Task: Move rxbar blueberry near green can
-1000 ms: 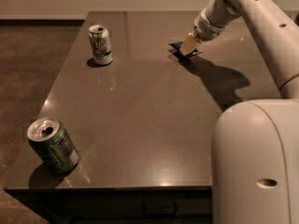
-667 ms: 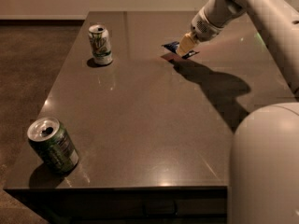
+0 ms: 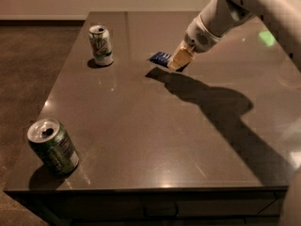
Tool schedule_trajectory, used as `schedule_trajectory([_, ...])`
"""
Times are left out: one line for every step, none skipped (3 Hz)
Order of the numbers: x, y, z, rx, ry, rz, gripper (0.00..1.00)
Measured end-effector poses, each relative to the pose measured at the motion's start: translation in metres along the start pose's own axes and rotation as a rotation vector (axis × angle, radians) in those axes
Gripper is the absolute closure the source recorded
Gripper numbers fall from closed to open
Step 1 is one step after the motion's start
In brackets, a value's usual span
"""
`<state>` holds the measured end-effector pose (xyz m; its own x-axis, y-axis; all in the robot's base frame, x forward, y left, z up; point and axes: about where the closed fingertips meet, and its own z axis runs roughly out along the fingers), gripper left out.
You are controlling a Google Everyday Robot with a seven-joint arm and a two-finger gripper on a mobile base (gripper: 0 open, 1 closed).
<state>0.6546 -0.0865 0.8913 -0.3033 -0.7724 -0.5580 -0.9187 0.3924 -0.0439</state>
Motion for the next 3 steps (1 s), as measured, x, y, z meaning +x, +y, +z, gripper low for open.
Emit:
schedule_trajectory([-0.002, 0.038, -0.005, -0.057, -0.016, -0.107, 1.00])
schedule_trajectory([-0.003, 0.067, -0.012, -0.094, -0.020, -0.202, 1.00])
schedule_trajectory([-0.003, 0.087, -0.018, -0.126, -0.029, -0.275, 1.00])
